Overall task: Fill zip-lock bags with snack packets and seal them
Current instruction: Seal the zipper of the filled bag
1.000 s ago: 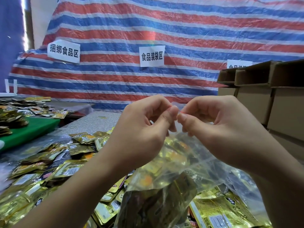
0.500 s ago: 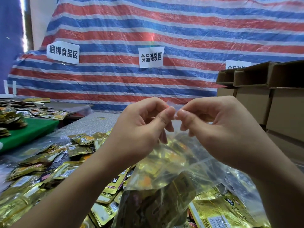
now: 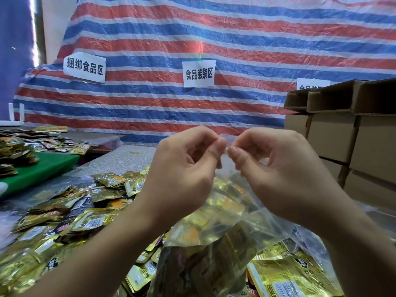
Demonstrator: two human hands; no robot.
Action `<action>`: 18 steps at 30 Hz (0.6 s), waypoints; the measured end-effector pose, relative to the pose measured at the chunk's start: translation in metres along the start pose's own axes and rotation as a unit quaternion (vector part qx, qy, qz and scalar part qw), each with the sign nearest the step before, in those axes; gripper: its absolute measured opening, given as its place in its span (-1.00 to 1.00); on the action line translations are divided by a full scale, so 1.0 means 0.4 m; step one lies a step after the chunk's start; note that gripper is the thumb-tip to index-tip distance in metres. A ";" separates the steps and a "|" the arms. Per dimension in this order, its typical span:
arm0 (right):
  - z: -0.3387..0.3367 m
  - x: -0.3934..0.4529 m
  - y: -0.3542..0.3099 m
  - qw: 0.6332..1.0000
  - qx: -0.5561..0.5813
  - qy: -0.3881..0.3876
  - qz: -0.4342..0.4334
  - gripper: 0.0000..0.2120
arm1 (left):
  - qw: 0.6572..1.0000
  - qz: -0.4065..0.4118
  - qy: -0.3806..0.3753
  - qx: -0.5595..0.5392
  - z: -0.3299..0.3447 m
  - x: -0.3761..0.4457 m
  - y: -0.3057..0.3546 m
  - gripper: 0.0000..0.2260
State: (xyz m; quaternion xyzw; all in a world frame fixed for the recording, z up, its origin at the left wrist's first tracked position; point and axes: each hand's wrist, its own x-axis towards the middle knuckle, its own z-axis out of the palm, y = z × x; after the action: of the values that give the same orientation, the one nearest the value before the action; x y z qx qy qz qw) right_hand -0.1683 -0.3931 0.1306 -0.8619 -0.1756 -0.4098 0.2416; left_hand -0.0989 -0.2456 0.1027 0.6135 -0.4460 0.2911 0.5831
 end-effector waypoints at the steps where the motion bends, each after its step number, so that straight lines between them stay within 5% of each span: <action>1: 0.004 0.002 0.005 1.000 -0.006 -0.005 0.007 -0.85 | 1.000 -0.010 0.016 0.003 0.003 -0.002 -0.006 -0.81; 18: -0.020 0.011 0.079 0.994 -0.070 -0.052 0.067 -0.79 | 0.976 -0.053 0.199 0.071 -0.088 0.037 -0.084 -0.77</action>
State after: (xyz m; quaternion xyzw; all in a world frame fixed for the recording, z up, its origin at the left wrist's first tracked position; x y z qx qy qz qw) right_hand -0.1548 -0.4232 0.1296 -0.9066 -0.1009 -0.3589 0.1977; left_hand -0.0568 -0.2169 0.1058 0.6056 -0.2664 0.4068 0.6299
